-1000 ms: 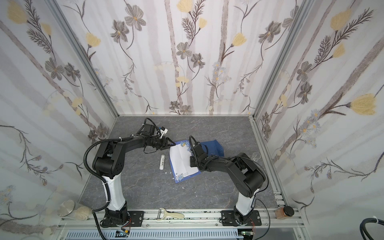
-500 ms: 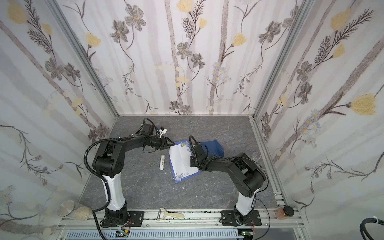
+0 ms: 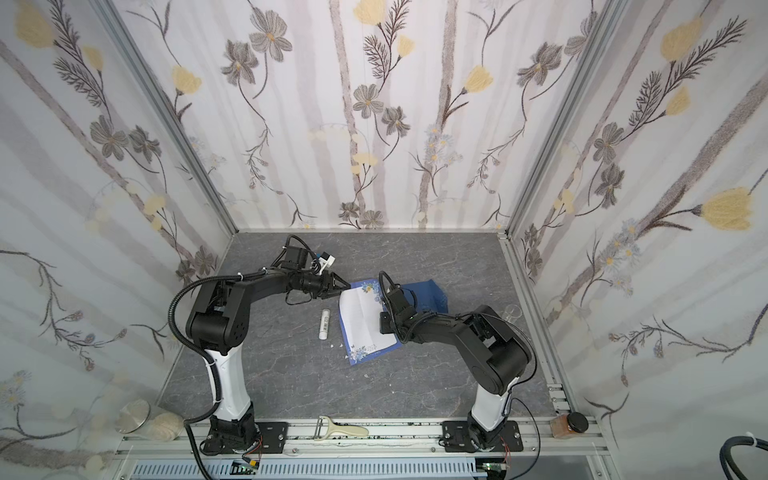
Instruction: Place the letter into the envelope and seal it
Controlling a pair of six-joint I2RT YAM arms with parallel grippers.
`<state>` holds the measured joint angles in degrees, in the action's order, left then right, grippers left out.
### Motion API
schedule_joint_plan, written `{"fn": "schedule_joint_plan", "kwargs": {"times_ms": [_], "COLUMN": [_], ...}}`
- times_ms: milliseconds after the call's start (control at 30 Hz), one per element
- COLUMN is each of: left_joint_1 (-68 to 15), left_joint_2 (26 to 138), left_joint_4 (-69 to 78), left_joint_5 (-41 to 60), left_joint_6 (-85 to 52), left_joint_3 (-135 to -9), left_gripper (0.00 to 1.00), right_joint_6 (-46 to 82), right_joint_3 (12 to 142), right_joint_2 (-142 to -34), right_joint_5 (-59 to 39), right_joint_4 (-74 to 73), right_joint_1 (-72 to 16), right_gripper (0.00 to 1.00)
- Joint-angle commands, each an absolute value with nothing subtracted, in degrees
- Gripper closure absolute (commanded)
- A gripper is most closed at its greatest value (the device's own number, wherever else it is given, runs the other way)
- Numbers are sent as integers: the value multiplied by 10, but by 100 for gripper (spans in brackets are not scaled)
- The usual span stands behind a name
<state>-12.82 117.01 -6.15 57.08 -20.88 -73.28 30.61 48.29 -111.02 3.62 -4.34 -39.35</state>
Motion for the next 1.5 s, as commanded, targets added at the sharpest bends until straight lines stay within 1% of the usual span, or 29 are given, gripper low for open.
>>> {"fn": "schedule_joint_plan", "kwargs": {"times_ms": [0, 333, 667, 933, 1467], "left_joint_1": [-129, -161, -161, -161, -174], "left_joint_2": [1169, 1195, 1195, 1213, 1225], "left_joint_4": [-56, -56, -56, -56, -56], "left_joint_5": [603, 609, 611, 586, 577], "left_joint_6": [-211, -213, -219, -238, -238], "left_joint_3": [-737, -737, -758, -779, -780], "left_gripper": [50, 49, 49, 51, 52], "right_joint_6": [315, 317, 325, 349, 341], "right_joint_3": [474, 475, 469, 414, 428], "right_joint_2": [-1123, -1125, -1124, -1074, -1019], "right_joint_5": [25, 21, 18, 15, 27], "right_joint_4": [49, 47, 42, 28, 53], "right_joint_1": [-393, -392, -389, -375, -378], "right_gripper": [100, 100, 100, 100, 100]}}
